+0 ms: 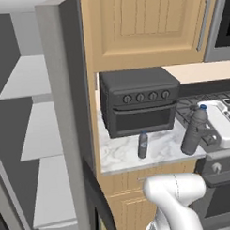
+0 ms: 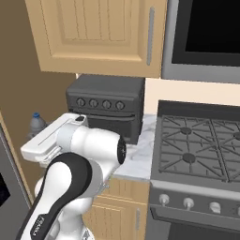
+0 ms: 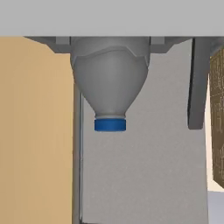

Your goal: Take the bottled waters from the counter and place them in the freezer to freeze. Close the freezer door after placing the bottles.

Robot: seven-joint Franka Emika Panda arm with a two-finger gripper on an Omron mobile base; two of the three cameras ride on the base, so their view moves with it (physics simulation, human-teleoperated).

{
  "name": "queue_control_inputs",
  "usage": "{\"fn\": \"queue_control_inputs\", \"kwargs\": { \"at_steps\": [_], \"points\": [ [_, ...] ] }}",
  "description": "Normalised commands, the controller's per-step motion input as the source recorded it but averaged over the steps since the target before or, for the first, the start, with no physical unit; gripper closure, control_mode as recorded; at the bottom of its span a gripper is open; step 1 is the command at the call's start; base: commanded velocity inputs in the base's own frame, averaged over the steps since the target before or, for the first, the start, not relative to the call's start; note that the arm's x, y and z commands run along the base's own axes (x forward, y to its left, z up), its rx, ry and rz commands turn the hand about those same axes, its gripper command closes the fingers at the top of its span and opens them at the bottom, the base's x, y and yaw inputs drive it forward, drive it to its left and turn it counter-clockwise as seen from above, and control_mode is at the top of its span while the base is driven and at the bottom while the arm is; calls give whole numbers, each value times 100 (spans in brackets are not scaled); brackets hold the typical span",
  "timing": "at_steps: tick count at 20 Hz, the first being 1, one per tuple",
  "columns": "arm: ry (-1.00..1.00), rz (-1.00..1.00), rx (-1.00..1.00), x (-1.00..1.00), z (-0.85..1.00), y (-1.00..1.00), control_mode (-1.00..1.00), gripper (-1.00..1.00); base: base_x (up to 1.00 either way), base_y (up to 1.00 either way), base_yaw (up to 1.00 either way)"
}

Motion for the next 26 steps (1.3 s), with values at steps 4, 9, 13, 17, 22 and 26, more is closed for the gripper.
{"fn": "queue_control_inputs", "kwargs": {
  "at_steps": [4,9,13,17,22,26],
  "points": [
    [0,0,0,0,0,0,100,100,-62,0,1],
    [0,0,0,0,0,0,100,100,-57,0,2],
    [0,0,0,0,0,0,100,100,-60,0,2],
    [0,0,0,0,0,0,100,100,-64,0,3],
    [0,0,0,0,0,0,100,100,-61,3,3],
    [0,0,0,0,0,0,100,100,-56,5,3]
  ]
}}
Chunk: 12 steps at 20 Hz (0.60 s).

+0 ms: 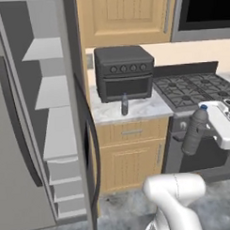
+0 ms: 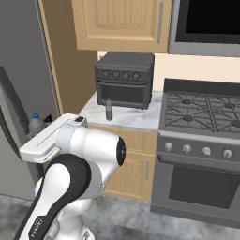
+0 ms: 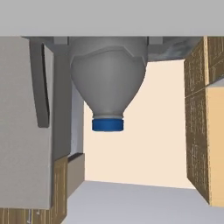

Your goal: Take the bottled waters from the counter and place them in the freezer to freeze. Close the freezer door after placing the bottles.

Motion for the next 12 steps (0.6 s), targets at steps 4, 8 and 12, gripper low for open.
{"fn": "queue_control_inputs", "kwargs": {
  "at_steps": [4,8,12],
  "points": [
    [0,0,0,0,0,0,100,100,-46,15,5],
    [0,0,0,0,0,0,100,100,-36,29,8],
    [0,0,0,0,0,0,100,100,-9,56,9]
  ]
}}
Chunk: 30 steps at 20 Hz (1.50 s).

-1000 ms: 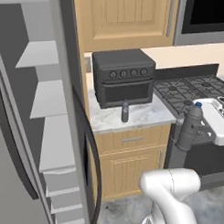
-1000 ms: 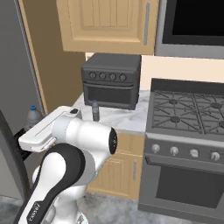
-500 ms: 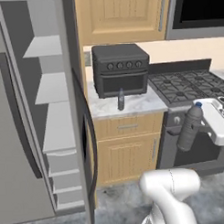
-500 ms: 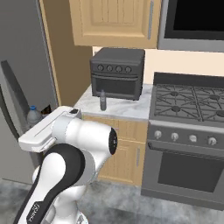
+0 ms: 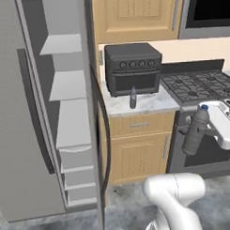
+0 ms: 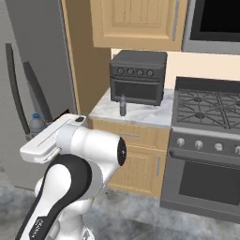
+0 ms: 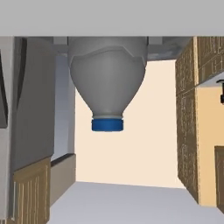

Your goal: Take the bottled waters from the counter and place them in the freezer to freeze. Close the freezer door after placing the bottles.

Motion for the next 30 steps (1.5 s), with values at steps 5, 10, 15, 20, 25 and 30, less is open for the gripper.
{"fn": "queue_control_inputs", "kwargs": {
  "at_steps": [5,10,15,20,25,30],
  "points": [
    [0,0,0,0,0,0,100,100,-5,71,9],
    [0,0,0,0,0,0,100,100,0,90,0],
    [0,0,0,0,0,0,100,100,0,85,-6],
    [0,0,0,0,0,0,100,100,1,85,-15],
    [0,0,0,0,0,0,100,100,2,61,-22],
    [0,0,0,0,0,0,100,100,4,34,-29]
  ]
}}
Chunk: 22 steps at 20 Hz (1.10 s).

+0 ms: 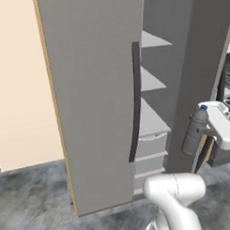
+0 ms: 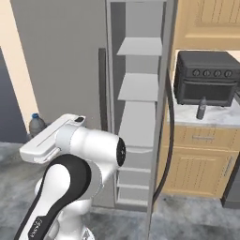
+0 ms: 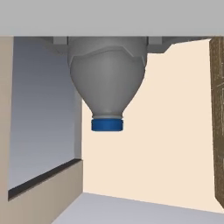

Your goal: Take the bottled waters from the counter and place them in the freezer to freeze. Close the freezer door after placing the bottles.

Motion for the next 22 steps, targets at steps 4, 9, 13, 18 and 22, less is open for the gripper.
{"fn": "queue_control_inputs", "kwargs": {
  "at_steps": [4,9,13,18,22],
  "points": [
    [0,0,0,0,0,0,100,100,44,19,-33],
    [0,0,0,0,0,0,100,100,48,33,-36],
    [0,0,0,0,0,0,100,100,41,35,-36],
    [0,0,0,0,0,0,100,100,33,29,-32],
    [0,0,0,0,0,0,100,100,37,16,-25]
  ]
}}
